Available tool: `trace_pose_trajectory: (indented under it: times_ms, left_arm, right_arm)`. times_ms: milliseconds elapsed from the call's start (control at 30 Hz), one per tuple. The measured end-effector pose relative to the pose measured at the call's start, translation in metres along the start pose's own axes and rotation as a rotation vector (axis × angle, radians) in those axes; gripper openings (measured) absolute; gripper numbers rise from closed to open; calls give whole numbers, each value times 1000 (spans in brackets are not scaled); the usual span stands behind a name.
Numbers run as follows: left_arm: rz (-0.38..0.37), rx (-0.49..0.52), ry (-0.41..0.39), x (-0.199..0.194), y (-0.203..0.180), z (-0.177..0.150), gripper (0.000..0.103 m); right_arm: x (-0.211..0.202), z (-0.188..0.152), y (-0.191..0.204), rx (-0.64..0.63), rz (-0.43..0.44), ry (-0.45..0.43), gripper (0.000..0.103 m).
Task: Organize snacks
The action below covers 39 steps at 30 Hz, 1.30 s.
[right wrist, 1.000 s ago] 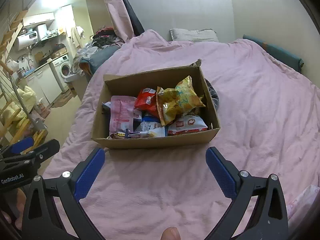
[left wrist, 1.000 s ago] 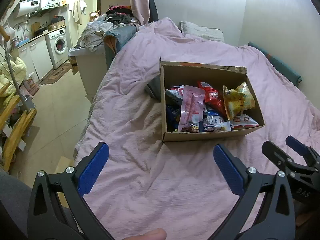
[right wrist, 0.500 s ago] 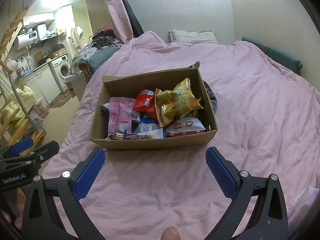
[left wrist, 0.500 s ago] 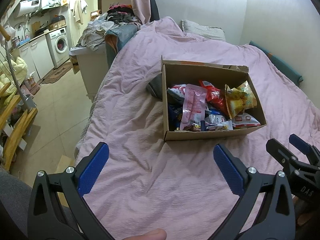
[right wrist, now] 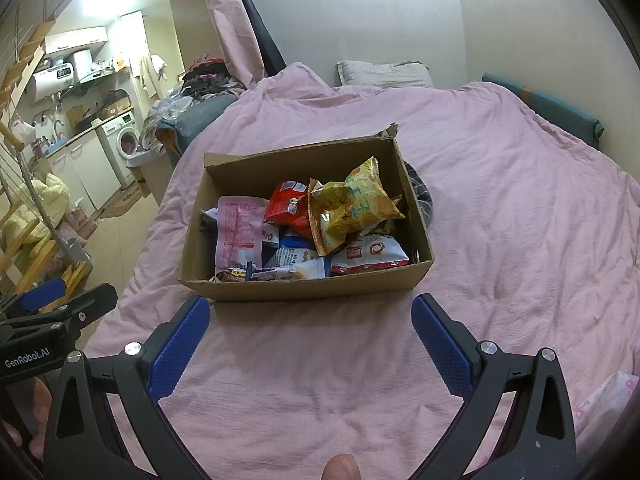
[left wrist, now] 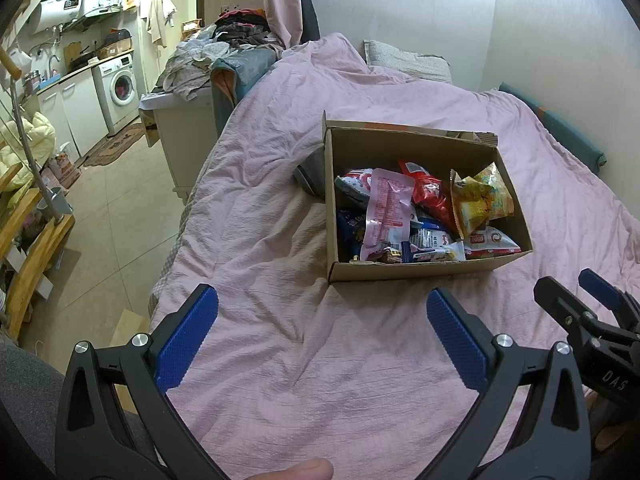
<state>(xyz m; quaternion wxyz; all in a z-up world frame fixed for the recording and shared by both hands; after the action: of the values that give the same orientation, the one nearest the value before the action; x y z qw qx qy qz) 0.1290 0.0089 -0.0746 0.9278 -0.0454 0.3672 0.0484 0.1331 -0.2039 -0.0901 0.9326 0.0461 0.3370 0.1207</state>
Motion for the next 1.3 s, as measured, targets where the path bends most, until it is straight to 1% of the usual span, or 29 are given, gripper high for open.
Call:
trace_pose_trajectory:
  times_ms: [1300]
  left_arm:
    - [-1,-6,12,1,4,-3,103]
  right_arm:
    - [0,0,-1,-1,-2,1,103]
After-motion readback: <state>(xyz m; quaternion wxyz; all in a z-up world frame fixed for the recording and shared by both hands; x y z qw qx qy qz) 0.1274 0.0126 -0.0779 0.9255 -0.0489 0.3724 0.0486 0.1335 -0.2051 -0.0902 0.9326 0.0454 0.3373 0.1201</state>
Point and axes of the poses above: each gripper's, at about its wrist camera, not at the fingertips, and x roughly the way its jaws point, y to its left, z to its top, the point moved 10 cm from there along x, roughly the way its jaws point, and after that the axes turned 1 degree about -y, right-handed, at the moved point
